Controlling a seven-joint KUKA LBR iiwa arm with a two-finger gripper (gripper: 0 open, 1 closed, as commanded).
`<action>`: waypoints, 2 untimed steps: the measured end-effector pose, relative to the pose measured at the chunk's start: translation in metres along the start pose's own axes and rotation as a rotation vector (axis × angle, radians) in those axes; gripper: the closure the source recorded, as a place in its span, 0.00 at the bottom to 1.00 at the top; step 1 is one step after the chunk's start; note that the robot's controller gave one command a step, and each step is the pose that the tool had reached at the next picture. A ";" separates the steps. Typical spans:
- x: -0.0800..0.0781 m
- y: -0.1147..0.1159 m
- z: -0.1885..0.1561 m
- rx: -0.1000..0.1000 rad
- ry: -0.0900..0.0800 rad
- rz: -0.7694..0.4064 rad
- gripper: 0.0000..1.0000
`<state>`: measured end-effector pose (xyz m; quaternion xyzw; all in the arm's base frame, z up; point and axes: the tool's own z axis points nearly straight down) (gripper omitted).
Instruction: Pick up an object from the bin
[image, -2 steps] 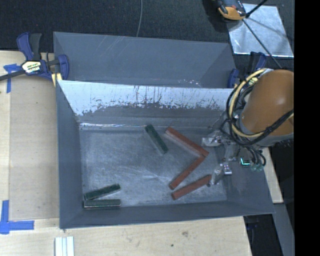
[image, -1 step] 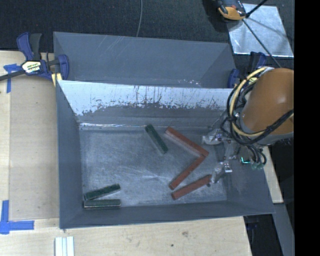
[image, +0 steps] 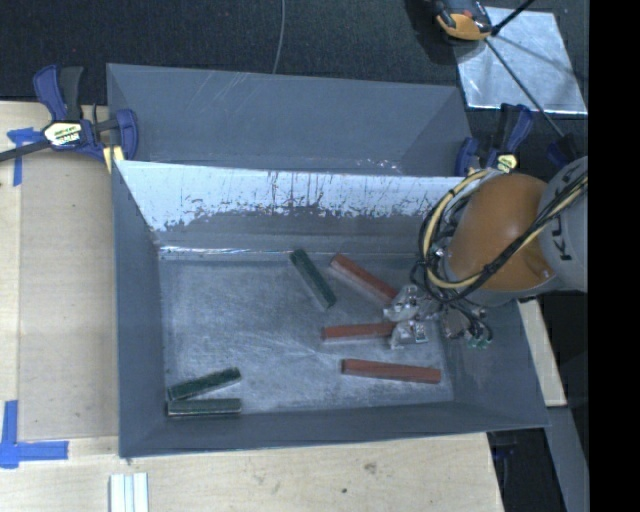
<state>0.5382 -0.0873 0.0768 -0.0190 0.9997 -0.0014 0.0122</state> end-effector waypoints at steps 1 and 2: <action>0.000 0.000 0.000 0.000 0.000 -0.001 1.00; -0.028 -0.006 -0.184 -0.001 0.011 -0.052 1.00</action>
Offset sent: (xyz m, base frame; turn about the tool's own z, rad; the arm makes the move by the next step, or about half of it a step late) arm 0.0207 -0.0039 0.1793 -0.0534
